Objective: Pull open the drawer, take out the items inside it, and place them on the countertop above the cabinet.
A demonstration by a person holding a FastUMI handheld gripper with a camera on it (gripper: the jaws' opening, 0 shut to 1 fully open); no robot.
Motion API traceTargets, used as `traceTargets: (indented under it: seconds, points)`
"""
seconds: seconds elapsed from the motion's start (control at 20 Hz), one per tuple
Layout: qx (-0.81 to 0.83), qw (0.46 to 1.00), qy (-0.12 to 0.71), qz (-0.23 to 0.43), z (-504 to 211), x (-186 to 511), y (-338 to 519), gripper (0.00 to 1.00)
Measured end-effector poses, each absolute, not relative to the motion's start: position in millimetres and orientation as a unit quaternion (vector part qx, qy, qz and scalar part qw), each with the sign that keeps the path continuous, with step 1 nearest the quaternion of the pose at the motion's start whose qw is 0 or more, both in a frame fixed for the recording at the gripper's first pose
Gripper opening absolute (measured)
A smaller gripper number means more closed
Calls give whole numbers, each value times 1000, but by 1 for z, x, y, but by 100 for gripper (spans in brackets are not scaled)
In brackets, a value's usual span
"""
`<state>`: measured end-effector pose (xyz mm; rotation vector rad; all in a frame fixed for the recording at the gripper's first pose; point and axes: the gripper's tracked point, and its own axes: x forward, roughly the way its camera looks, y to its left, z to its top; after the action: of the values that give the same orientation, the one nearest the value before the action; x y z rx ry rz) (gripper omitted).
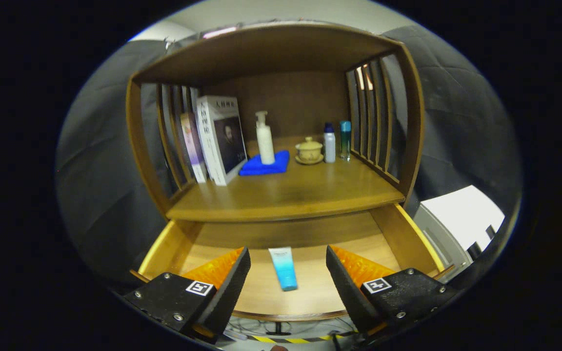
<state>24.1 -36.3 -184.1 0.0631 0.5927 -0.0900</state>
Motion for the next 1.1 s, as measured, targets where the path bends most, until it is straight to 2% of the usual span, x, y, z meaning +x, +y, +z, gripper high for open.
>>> traceTargets:
  seconds: [0.5, 1.1]
  points:
    - [-37, 890, 452, -39, -255, 59, -7, 96]
    - [-28, 836, 546, -47, -324, 58, -15, 96]
